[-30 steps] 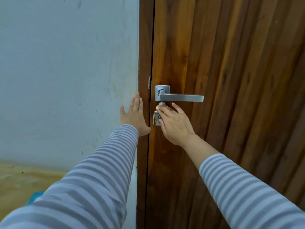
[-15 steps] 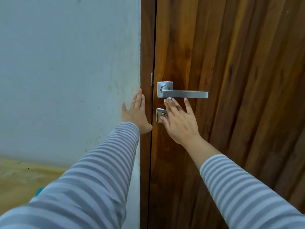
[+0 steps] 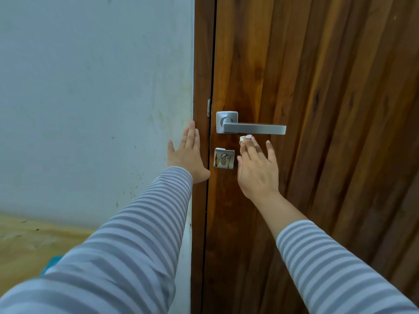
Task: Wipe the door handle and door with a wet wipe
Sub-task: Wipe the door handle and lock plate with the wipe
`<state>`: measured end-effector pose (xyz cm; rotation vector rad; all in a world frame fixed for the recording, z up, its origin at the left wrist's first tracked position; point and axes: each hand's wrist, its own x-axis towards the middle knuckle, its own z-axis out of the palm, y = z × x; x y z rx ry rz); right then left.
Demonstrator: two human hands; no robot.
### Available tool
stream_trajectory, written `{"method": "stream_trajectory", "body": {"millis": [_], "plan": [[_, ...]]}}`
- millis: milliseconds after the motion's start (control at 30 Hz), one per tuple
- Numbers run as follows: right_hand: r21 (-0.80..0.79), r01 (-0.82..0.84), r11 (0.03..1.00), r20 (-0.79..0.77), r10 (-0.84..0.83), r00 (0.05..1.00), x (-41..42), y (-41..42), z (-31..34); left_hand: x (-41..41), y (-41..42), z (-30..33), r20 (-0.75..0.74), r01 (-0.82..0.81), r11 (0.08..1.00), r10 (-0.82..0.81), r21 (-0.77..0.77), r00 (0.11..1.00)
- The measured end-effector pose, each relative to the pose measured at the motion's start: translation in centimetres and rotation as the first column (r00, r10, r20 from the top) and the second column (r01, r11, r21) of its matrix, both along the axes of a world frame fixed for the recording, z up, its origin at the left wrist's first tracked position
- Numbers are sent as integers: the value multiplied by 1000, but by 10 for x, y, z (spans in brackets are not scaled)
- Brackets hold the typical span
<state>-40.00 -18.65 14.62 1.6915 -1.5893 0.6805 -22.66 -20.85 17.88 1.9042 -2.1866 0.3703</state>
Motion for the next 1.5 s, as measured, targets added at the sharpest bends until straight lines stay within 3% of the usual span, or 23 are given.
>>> {"method": "stream_trajectory", "body": {"millis": [300, 533, 633, 733, 833, 933, 1100, 1300, 1500], "plan": [[3, -20, 1000, 8, 20, 1000, -10, 1, -34, -1, -1, 0, 7, -5, 1000, 5, -2, 1000], [157, 15, 988, -76, -3, 997, -11, 16, -77, -5, -1, -1, 3, -26, 1000, 26, 0, 1000], [196, -29, 980, -31, 36, 999, -14, 19, -88, -5, 0, 0, 5, -26, 1000, 26, 13, 1000], [83, -156, 984, 119, 146, 982, -16, 17, -75, -5, -1, -1, 1, -23, 1000, 23, 16, 1000], [-121, -273, 954, 248, 296, 922, -11, 14, -43, -6, -2, -2, -9, -22, 1000, 22, 10, 1000], [-209, -321, 924, 363, 378, 852, -2, 10, -11, -6, -2, -2, -21, -20, 1000, 21, 13, 1000], [-223, -401, 888, 401, 459, 793, 8, 0, 9, -6, -4, -4, -11, -24, 1000, 24, -4, 1000], [-256, -424, 869, 438, 495, 750, 13, -11, 1, -6, -15, -21, 60, -87, 987, 96, -136, 994], [-310, -314, 897, 344, 414, 843, 11, -25, -9, -13, -26, -36, 22, -142, 964, 151, -223, 988]]}}
